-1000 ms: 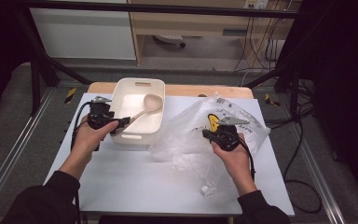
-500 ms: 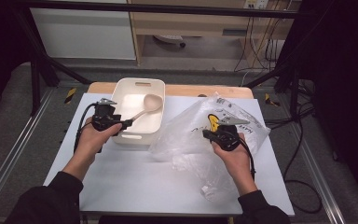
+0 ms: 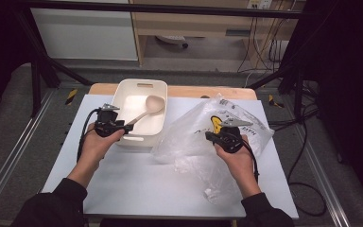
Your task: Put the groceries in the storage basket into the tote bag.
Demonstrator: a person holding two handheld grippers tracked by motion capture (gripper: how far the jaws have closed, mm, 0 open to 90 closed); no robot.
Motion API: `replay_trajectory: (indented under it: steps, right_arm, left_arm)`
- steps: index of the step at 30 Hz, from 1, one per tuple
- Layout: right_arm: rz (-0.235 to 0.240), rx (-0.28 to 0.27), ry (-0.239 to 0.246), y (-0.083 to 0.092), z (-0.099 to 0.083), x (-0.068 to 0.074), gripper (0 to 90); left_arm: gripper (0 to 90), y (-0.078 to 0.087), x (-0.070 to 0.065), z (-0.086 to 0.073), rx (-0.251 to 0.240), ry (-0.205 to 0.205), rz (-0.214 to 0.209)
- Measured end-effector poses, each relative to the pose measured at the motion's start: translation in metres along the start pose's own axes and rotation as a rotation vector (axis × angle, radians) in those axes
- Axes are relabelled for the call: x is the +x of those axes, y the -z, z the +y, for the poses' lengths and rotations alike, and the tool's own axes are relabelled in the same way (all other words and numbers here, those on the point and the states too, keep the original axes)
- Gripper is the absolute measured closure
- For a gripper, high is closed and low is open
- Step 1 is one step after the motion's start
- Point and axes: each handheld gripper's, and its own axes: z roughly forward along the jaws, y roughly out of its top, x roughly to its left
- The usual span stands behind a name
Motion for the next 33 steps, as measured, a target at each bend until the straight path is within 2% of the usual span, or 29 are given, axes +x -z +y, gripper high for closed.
replay_trajectory:
  steps: [15, 22, 26, 33]
  right_arm:
    - [0.004, 0.003, 0.0, 0.0, 0.0, 0.0, 90.0]
    - [0.005, 0.005, -0.001, 0.0, 0.0, 0.0, 90.0]
    - [0.006, 0.006, -0.002, 0.0, 0.0, 0.0, 90.0]
    - [0.005, 0.006, -0.001, 0.0, 0.0, -0.001, 90.0]
  left_arm:
    - [56.3, -0.01, 0.002, 0.003, 0.016, 0.006, 0.017]
    - [61.8, -0.013, 0.003, 0.003, 0.026, 0.008, 0.01]
    - [65.7, -0.014, 0.004, 0.003, 0.032, 0.013, -0.019]
    - [68.3, -0.014, 0.002, 0.003, 0.035, 0.004, -0.007]
